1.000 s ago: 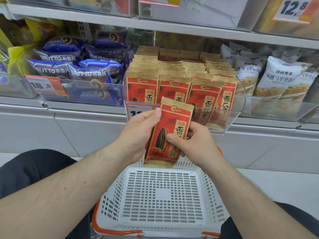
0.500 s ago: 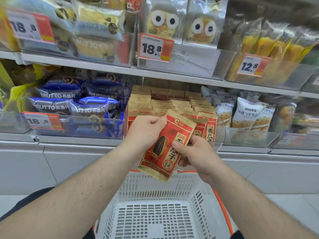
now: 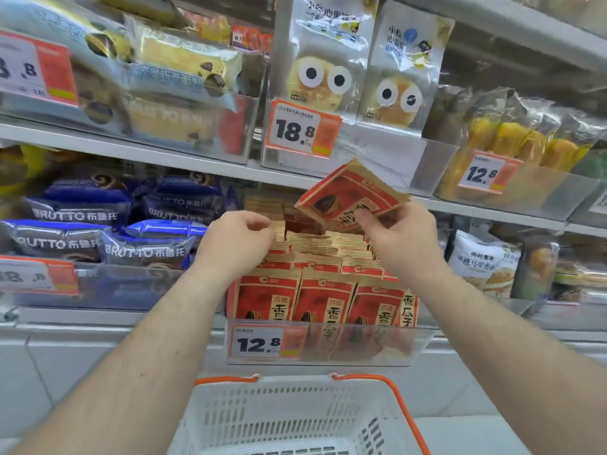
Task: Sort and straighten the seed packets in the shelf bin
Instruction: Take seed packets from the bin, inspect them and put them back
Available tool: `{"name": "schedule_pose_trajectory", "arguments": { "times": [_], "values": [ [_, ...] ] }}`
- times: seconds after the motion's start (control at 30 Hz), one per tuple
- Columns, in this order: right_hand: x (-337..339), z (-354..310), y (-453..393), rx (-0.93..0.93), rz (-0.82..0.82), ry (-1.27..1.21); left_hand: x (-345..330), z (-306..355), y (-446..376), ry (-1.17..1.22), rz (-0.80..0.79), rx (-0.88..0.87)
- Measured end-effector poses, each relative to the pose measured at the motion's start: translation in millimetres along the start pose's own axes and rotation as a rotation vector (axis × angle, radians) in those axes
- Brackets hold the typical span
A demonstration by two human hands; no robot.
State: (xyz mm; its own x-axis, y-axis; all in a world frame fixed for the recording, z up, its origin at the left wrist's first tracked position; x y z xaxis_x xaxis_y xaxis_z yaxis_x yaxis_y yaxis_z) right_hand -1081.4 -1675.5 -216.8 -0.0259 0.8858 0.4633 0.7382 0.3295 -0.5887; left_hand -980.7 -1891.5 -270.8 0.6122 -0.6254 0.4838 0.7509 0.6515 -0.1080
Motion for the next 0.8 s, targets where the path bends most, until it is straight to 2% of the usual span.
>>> {"name": "schedule_pose_trajectory", "arguments": {
  "times": [0.17,0.4,0.6,0.73,0.8],
  "values": [
    [-25.6,21.0,-35.1,0.058,-0.108,0.175,-9.5,-8.6,-15.8,-0.004,-0.142,0.047],
    [-64.4,36.7,-53.9,0.065,-0.224,0.237,-12.5,-12.2,-27.1,0.033,-0.165,0.055],
    [-75.9,45.5,-66.0,0.022,-0.221,0.282,-13.3,-22.3,-37.8,0.147,-0.156,0.074],
    [-68.6,41.8,-58.0,0.111,-0.218,0.302,-10.5,-26.9,-42.7,0.22,-0.157,0.098],
    [-64.8,47.2,-55.6,0.054,-0.208,0.327,-9.6,-26.8,-43.2,0.228,-0.159,0.109]
  ]
}}
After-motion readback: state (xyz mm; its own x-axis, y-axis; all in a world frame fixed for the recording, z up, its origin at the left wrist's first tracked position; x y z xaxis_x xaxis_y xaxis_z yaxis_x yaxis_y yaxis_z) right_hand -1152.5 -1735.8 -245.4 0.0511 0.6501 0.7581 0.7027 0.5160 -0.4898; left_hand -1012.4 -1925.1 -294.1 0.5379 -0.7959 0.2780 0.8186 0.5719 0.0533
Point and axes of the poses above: each hand's wrist, its own y-axis away from the middle knuckle, its own x-axis out of the back of the hand, z = x × y, the point moved 6 cm from there along -y, towards the middle knuckle, and after that the axes turned 7 degrees about x, right-handed, at the moved point
